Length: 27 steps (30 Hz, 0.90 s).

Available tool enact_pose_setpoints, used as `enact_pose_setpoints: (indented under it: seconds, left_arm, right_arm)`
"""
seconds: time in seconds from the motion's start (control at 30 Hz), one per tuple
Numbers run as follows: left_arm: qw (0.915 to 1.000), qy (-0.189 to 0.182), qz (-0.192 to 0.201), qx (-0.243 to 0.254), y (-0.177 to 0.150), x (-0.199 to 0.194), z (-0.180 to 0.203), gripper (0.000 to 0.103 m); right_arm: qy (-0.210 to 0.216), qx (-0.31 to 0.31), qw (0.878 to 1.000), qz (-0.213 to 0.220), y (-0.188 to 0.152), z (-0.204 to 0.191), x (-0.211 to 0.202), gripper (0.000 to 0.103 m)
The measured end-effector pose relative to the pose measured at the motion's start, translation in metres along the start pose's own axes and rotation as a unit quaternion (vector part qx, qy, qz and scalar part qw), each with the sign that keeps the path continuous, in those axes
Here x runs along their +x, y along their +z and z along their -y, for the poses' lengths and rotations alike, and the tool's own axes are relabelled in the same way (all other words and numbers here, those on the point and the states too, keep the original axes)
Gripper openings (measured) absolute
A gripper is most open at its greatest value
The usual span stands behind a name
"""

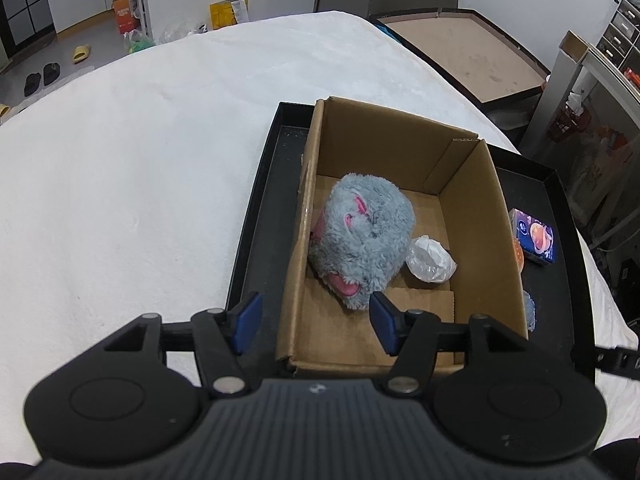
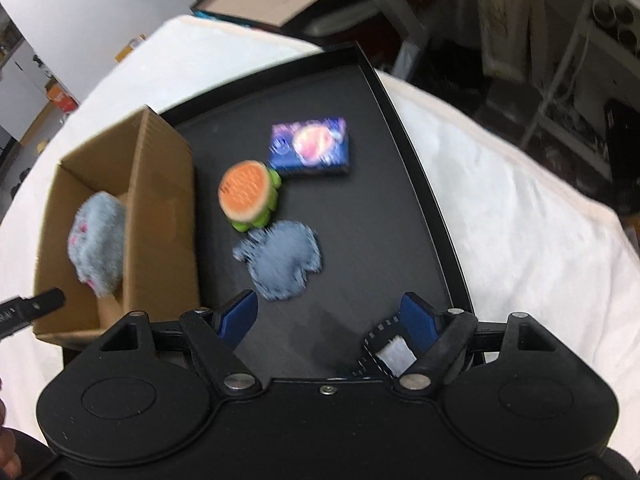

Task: Organize soft objects
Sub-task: 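Move the right gripper to the black-and-white patch plush and grasp it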

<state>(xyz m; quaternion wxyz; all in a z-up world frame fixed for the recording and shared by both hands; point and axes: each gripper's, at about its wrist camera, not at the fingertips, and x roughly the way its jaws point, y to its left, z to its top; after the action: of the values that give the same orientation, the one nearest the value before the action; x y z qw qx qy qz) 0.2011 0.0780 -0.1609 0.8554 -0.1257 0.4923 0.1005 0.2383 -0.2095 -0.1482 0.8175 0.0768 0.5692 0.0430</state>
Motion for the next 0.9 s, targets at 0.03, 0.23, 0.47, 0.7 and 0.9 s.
enact_pose_setpoints:
  seconds: [0.03, 0.23, 0.47, 0.7, 0.9]
  left_arm:
    - [1.0, 0.001, -0.001, 0.0, 0.0, 0.0, 0.001, 0.058]
    - [0.9999, 0.008, 0.001, 0.006, 0.0, 0.001, 0.006, 0.058]
    - [0.9998, 0.013, -0.003, 0.014, -0.001, 0.003, 0.014, 0.059]
    - [0.9996, 0.014, 0.001, 0.023, -0.002, 0.001, 0.023, 0.06]
    - [0.9996, 0.014, 0.004, 0.025, -0.002, 0.0, 0.023, 0.062]
  right_arm:
    - [-0.002, 0.002, 1.0, -0.006, -0.002, 0.003, 0.003, 0.078]
    - [-0.011, 0.011, 1.0, -0.027, -0.009, 0.016, 0.016, 0.073]
    - [-0.034, -0.002, 0.998, -0.058, -0.018, 0.021, 0.036, 0.073]
    - [-0.04, -0.011, 0.995, -0.087, -0.022, 0.023, 0.053, 0.046]
    - [-0.025, -0.019, 0.996, -0.077, -0.024, 0.02, 0.048, 0.033]
